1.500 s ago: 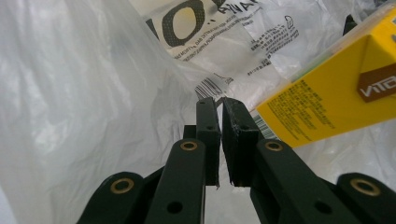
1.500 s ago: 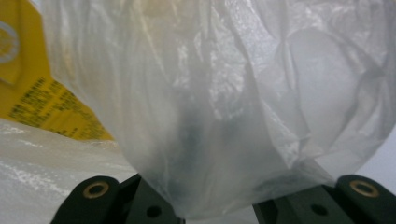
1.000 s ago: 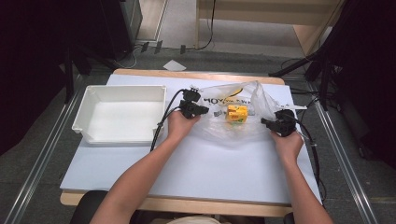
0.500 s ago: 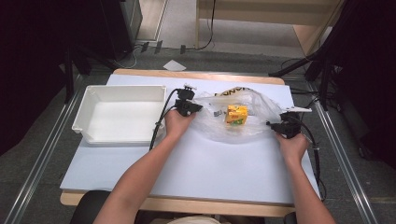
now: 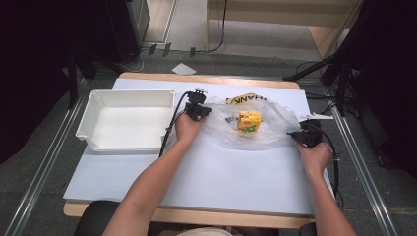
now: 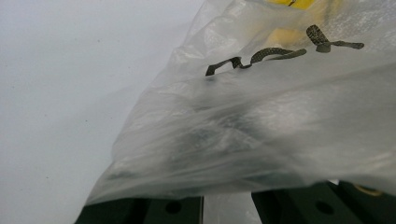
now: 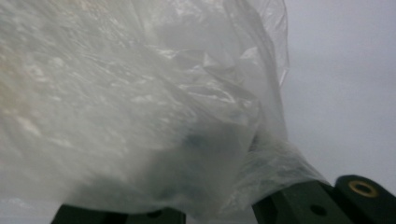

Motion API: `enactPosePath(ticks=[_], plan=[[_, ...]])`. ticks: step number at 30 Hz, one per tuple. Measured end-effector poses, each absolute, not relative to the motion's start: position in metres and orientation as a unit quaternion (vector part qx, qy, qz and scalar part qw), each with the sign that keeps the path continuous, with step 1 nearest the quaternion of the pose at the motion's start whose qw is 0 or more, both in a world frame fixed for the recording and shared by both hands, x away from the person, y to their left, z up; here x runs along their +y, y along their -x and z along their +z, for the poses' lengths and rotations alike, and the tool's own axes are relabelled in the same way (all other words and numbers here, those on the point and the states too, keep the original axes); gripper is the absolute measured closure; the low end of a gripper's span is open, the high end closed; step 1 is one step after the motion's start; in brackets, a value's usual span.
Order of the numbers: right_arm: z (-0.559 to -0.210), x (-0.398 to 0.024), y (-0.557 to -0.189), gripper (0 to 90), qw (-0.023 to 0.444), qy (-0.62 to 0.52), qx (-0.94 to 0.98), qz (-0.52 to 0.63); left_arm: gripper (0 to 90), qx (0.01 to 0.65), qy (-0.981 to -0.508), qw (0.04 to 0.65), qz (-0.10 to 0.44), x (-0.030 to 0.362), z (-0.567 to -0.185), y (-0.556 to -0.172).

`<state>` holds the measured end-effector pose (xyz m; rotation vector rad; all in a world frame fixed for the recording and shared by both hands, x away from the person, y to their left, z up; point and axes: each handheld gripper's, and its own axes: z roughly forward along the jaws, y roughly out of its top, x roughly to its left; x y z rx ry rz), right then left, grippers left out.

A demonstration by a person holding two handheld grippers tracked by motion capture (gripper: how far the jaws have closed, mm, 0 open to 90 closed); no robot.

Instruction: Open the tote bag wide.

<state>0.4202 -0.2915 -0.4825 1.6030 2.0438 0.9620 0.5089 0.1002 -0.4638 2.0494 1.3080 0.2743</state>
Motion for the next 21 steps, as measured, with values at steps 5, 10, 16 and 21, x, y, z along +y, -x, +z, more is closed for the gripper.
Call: enactPosePath(ticks=[5, 10, 16, 21], plan=[[-0.483, -0.298, -0.417, 85.4, 0.177, -0.574, 0.721, 0.345, 87.8, 0.513, -0.781, 0.341, 0.107, 0.101, -0.464, -0.511], [-0.483, -0.306, -0.414, 86.8, 0.169, -0.584, 0.715, 0.345, 87.4, 0.514, -0.780, 0.338, 0.117, 0.101, -0.464, -0.512], [-0.482, -0.310, -0.415, 86.7, 0.169, -0.588, 0.713, 0.342, 86.1, 0.513, -0.790, 0.313, 0.121, 0.097, -0.459, -0.520], [-0.484, -0.316, -0.417, 86.8, 0.167, -0.594, 0.704, 0.352, 88.7, 0.530, -0.776, 0.326, 0.105, 0.104, -0.461, -0.524]])
